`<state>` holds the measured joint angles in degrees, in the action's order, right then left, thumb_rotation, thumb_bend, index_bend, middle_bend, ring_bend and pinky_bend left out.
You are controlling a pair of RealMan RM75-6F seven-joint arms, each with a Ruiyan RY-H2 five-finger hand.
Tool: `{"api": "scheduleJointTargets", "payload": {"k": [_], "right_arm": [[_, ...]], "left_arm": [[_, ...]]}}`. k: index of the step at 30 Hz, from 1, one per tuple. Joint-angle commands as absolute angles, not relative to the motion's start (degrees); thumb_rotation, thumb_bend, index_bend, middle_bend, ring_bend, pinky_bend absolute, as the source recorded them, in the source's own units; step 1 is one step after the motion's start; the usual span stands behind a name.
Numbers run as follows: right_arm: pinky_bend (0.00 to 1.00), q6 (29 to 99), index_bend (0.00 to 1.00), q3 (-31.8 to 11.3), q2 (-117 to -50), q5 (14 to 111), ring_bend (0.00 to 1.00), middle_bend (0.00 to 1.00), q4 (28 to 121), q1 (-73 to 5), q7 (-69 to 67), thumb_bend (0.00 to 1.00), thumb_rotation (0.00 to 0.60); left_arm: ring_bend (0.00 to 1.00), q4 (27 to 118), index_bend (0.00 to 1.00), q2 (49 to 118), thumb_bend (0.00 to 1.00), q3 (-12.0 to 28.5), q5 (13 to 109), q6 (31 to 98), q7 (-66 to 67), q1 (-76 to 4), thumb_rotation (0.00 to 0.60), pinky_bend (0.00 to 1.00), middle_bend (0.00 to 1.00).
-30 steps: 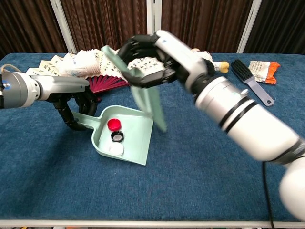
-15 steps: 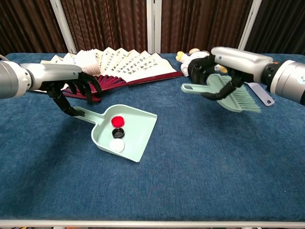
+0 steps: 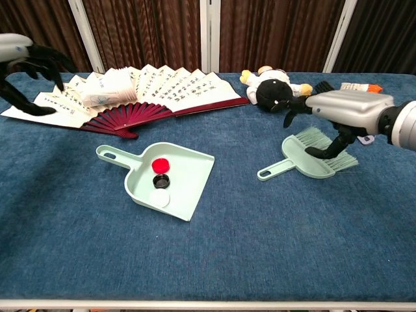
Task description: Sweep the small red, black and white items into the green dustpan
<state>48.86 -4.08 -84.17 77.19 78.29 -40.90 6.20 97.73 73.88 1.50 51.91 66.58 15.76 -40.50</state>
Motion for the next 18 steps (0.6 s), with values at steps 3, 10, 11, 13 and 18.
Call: {"api": "scheduleJointTargets", "payload": {"k": [3,10,11,13,18], "right_arm": [[0.0,58.8,0.06,-4.68,-78.19,78.7,0.0,0.21,81.52,-35.23,2.68,0.2,0.6],[0.0,71.5,0.06,-3.89,-70.16,79.54,0.0,0.19,85.05,-25.47,-4.35,0.1,0.6],[0.0,73.15,0.06,-3.55,-69.57,79.8,0.0,0.19,85.3,-24.16,-4.7,0.12,0.6],[0.0,76.73,0.07,-2.78,-68.58,80.28,0.0,0.18,86.12,-21.21,-5.0,0.18,0.6],[0.0,83.58,0.08,-1.16,-67.84,81.58,0.0,0.19,88.08,-15.33,-5.96,0.22,0.6]], "left_arm": [[0.22,93.4,0.21,71.76,0.24,0.13,56.89,73.39,13.33,-34.6,0.6,0.19,0.31],[0.22,86.72,0.24,71.51,0.15,-1.38,61.87,81.88,7.03,-25.2,0.6,0.18,0.31],[0.22,86.56,0.24,71.44,0.14,-1.52,62.38,82.82,6.77,-24.2,0.6,0.18,0.31],[0.21,86.98,0.24,71.24,0.13,-1.88,63.02,84.89,6.96,-21.88,0.6,0.18,0.31],[0.2,90.35,0.24,70.97,0.13,-2.67,65.12,89.05,8.29,-17.43,0.6,0.18,0.31]]}}
